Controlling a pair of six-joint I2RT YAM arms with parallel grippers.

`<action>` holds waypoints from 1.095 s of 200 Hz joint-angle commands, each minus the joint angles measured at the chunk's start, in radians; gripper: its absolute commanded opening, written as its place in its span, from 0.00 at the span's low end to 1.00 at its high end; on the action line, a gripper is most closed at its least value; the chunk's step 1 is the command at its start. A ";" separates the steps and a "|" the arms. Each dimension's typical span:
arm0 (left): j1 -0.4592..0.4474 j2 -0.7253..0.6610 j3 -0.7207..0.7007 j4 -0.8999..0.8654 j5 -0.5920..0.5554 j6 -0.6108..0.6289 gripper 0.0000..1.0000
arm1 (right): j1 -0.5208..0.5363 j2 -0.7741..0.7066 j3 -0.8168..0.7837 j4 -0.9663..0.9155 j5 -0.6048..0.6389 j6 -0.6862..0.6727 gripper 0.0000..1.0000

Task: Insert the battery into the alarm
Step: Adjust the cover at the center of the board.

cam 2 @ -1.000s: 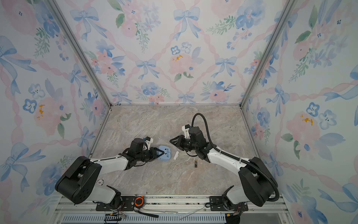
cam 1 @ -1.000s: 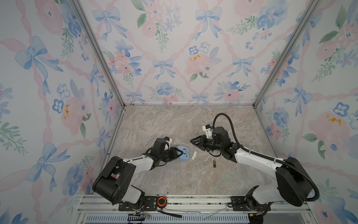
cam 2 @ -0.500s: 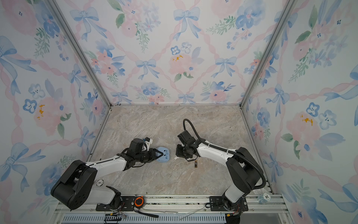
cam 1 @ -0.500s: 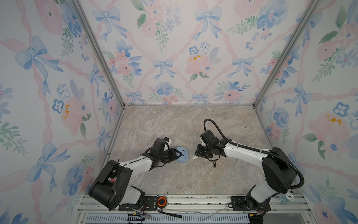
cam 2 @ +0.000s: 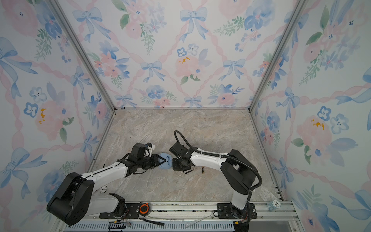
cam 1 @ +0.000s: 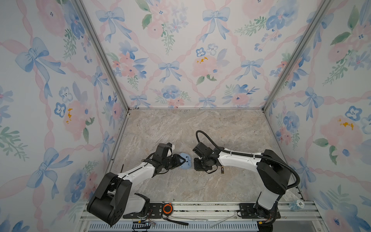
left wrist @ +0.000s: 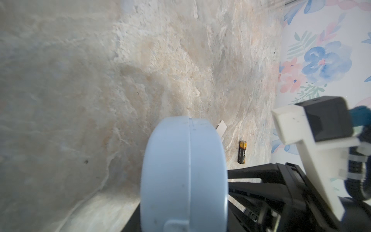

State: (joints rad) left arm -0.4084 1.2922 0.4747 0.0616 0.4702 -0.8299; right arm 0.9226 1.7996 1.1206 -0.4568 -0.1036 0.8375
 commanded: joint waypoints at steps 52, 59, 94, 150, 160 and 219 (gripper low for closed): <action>0.008 -0.036 -0.032 -0.062 0.004 0.026 0.00 | -0.085 0.052 0.024 -0.024 0.012 -0.012 0.23; 0.008 -0.038 -0.034 -0.055 0.012 0.024 0.00 | -0.092 0.050 0.019 -0.022 0.012 -0.012 0.23; 0.008 -0.040 -0.042 -0.032 0.031 0.015 0.00 | -0.138 0.035 0.010 -0.027 0.016 -0.026 0.23; 0.006 -0.042 -0.051 -0.007 0.054 0.004 0.00 | -0.186 -0.008 -0.012 -0.074 0.061 -0.048 0.23; 0.006 -0.042 -0.054 -0.002 0.054 0.002 0.00 | -0.197 -0.019 -0.023 -0.072 0.062 -0.050 0.23; 0.000 0.012 -0.093 0.058 0.032 -0.039 0.00 | -0.183 -0.118 -0.011 -0.056 0.010 -0.148 0.31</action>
State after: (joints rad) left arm -0.4049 1.2644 0.4149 0.1116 0.5251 -0.8482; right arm 0.7078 1.7573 1.0878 -0.4973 -0.0738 0.7643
